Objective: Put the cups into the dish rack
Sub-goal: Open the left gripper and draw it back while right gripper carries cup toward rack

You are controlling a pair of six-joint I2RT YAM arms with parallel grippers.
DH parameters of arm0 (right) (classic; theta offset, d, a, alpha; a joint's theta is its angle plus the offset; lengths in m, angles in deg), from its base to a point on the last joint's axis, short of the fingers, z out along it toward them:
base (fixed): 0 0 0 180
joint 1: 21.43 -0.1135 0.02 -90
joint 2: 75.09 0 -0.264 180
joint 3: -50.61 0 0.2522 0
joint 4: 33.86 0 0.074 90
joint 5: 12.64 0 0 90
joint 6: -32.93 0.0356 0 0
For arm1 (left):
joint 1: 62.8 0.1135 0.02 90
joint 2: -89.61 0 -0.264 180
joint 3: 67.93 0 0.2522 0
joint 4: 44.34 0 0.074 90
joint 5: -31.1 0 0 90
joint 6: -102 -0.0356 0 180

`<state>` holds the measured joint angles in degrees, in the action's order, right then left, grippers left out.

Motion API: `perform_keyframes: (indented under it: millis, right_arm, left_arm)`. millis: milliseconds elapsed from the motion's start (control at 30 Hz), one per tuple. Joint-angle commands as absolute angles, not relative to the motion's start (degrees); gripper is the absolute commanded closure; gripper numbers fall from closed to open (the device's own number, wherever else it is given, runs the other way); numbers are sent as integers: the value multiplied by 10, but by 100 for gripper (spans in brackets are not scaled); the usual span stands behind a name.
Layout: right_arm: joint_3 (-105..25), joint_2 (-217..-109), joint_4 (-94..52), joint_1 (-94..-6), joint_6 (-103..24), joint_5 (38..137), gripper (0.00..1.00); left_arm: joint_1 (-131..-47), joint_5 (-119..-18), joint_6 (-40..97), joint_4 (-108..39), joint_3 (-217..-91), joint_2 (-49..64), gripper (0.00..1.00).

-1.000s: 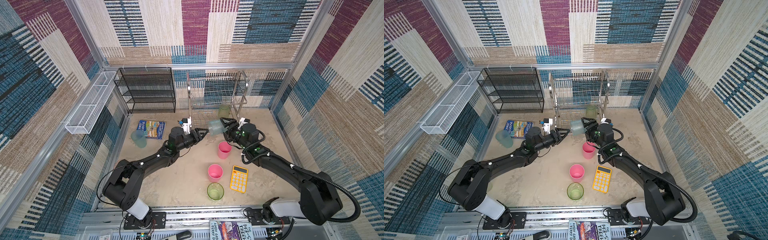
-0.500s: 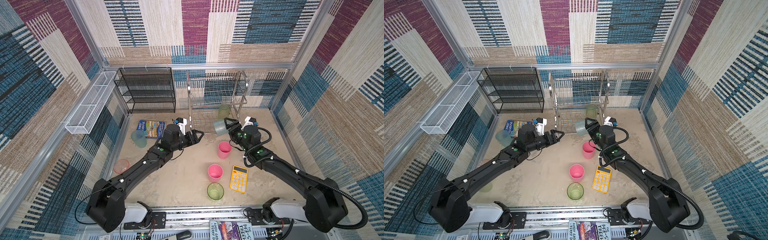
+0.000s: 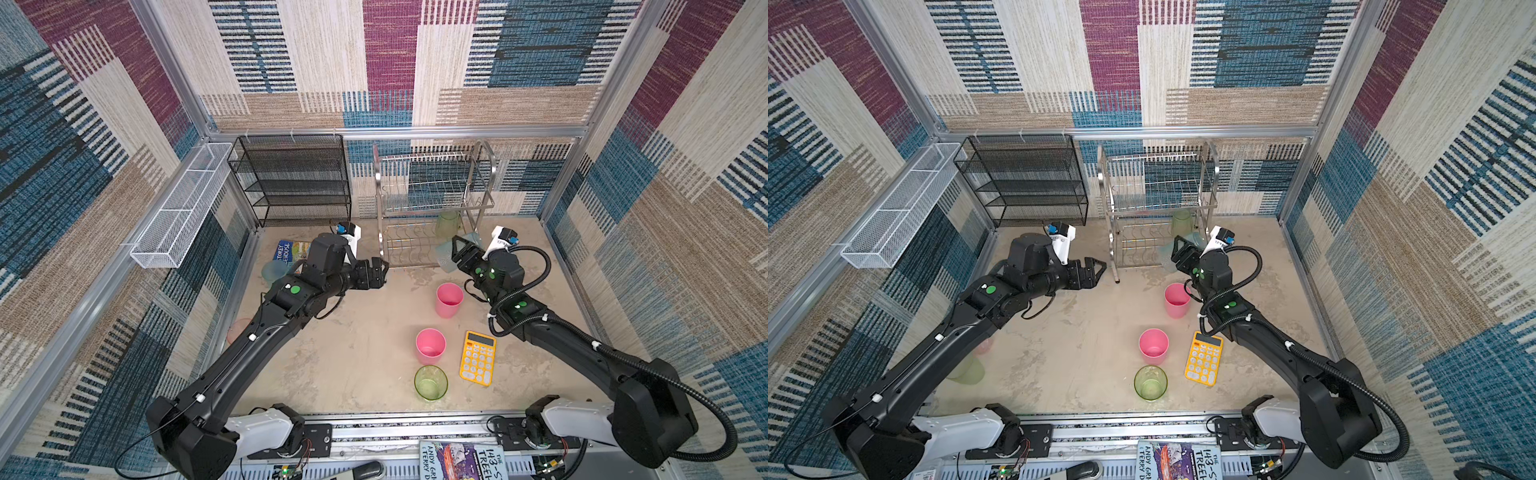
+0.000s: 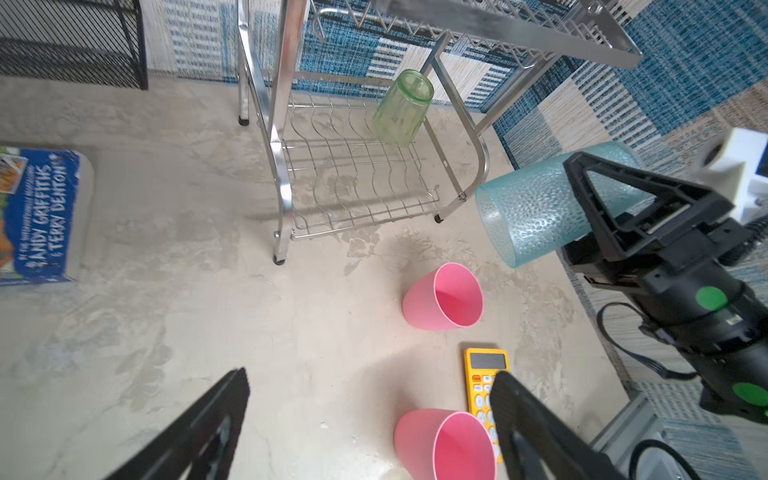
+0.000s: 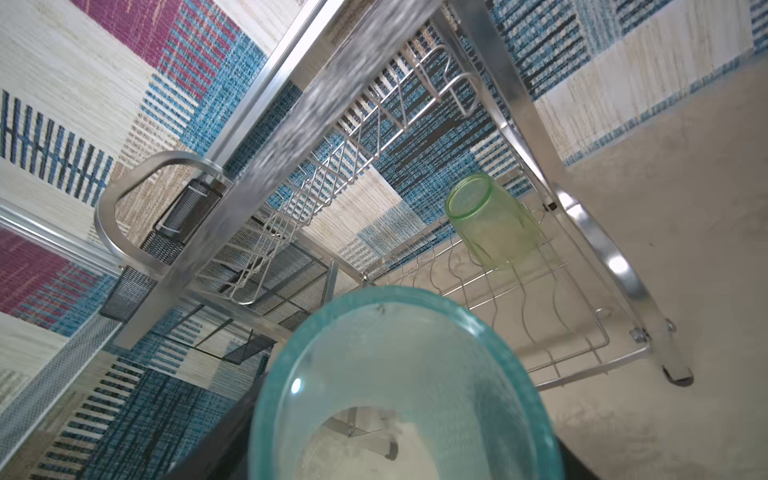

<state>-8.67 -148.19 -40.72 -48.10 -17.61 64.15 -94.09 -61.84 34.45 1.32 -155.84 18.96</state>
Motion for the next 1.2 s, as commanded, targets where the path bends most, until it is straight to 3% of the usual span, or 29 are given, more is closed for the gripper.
perform_keyframes:
  millis: [0,300,633,1167]
  right_arm:
    - [-74,-1494,-496,-483,-277,630,37]
    - [-87,-1561,-604,-484,-400,651,37]
    - [-110,-1665,-698,-484,-455,662,36]
    - [-217,-1818,-698,-484,-493,648,36]
  left_arm:
    - [-941,-572,253,84,-1579,194,5]
    - [-941,-604,188,-1,-1503,220,6]
    - [-941,-625,162,-85,-1426,282,7]
    - [-939,-604,172,-77,-1430,283,8]
